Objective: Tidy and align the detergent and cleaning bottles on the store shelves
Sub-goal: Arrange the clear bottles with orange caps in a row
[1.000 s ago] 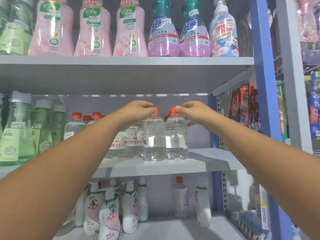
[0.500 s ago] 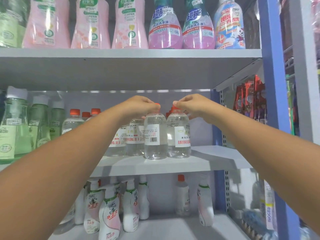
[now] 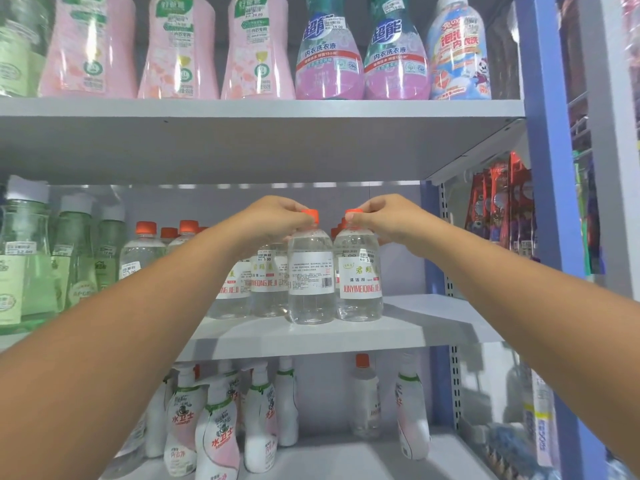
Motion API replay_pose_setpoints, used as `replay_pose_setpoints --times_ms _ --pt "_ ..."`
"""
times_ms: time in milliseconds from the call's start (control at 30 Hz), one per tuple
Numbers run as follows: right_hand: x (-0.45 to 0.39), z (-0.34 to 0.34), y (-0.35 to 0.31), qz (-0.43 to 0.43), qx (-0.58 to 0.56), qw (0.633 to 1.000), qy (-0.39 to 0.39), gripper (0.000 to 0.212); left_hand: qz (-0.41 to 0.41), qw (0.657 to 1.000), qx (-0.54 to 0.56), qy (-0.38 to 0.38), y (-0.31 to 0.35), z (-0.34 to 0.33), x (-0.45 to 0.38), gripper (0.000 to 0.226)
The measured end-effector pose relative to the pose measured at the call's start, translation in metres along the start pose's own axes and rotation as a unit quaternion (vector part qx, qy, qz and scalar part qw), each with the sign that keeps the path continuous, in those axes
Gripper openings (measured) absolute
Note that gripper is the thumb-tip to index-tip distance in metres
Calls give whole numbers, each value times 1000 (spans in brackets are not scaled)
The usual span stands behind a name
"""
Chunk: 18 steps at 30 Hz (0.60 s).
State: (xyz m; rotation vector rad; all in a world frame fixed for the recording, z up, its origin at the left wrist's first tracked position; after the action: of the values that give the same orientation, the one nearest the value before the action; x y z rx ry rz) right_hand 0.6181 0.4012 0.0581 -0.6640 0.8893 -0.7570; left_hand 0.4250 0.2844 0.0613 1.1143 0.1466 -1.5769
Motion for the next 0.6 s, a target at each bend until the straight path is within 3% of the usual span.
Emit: replay_pose_setpoints --times_ms 200,400,600 --pt "3 -2 -1 0 1 1000 -2 23 8 999 -45 29 0 -1 3 43" --pt "9 0 -1 13 -16 1000 5 27 4 1000 -2 15 4 -6 3 17" --pt "11 -1 -3 -5 7 1000 27 29 -5 999 -28 41 5 -4 3 18"
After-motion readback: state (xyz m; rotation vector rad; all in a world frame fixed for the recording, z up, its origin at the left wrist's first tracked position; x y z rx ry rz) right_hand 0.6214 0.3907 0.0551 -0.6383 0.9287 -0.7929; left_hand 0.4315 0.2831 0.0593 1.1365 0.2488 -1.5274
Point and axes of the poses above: each hand's wrist, its own x-axis away from the middle knuckle, its own z-axis out of the back of the hand, y = z × x, the point moved 5 cm from there along -x, towards the middle knuckle, and after that the axes turned 14 degrees about -z, right-handed, at the moved point
